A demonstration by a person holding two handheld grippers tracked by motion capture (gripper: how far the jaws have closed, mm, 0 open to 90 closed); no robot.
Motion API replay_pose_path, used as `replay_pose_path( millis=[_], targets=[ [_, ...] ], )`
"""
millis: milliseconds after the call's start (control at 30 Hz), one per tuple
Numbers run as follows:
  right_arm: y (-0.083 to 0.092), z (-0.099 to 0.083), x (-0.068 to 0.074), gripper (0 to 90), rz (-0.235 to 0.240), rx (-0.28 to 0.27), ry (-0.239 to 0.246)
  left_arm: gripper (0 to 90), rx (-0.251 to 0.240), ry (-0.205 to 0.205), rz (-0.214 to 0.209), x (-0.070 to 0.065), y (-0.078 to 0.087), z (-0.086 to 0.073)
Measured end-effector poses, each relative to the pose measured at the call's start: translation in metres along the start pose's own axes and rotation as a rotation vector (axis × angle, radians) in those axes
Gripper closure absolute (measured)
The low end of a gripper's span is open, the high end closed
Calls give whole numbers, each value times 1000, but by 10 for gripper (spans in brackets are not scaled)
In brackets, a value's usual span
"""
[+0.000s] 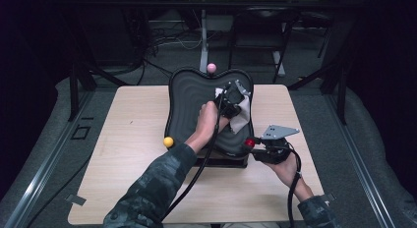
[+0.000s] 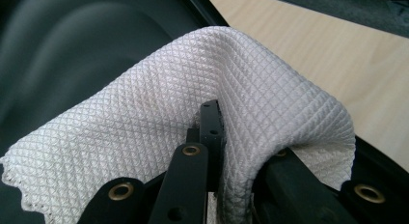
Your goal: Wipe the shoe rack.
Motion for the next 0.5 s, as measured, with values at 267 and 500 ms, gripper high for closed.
replay_pose_path(
  millis=[267,500],
  targets=[
    [0,0,1,598,4,-2,-4,863,-4,-9,-30,-19,6,-28],
    [0,0,1,598,3,-2,-4,863,-3,-10,-51,-28,10,-47]
  ],
)
Point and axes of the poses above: each handheld gripper's, and its own axes: y roughly backward along the jaws, z roughly out of its top, x roughly to its left, the point moved 5 cm from there along -y, roughly forward along the jaws, and after that the axes turned 9 degrees about x, right-handed, at the moved point
